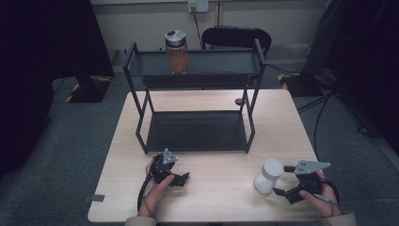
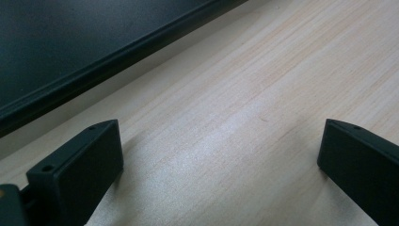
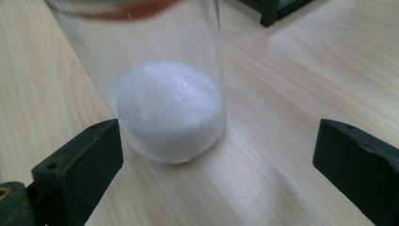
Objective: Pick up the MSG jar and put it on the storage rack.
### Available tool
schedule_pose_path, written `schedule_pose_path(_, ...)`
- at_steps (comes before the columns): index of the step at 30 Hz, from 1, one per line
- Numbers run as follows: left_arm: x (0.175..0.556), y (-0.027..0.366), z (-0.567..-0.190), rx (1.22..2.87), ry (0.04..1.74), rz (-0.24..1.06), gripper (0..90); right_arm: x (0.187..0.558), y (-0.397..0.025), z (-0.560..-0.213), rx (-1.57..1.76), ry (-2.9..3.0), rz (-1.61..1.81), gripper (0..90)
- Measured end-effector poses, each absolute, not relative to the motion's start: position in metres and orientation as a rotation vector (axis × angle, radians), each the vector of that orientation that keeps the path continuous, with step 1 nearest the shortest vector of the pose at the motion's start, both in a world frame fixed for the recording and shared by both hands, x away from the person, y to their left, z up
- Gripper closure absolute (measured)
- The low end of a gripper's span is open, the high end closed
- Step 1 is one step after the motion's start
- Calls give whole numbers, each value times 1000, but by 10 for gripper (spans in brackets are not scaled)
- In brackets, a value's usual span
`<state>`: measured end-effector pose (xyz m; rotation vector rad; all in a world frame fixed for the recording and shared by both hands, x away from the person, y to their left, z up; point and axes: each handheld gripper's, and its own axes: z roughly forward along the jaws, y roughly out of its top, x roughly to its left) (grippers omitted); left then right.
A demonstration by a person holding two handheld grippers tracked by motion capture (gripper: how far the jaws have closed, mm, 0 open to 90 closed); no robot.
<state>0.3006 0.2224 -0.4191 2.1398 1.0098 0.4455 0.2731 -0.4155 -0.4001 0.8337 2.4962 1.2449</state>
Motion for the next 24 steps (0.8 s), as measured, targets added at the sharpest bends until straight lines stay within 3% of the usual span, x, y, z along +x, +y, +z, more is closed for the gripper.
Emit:
schedule_pose_path(16, 301, 222, -419, 2139, 1010, 445, 0, 275, -406, -392, 803, 2458, 1404, 10)
schedule_pose_path(24, 301, 222, -419, 2139, 1010, 446, 0, 275, -402, -396, 755, 2436, 1447, 141)
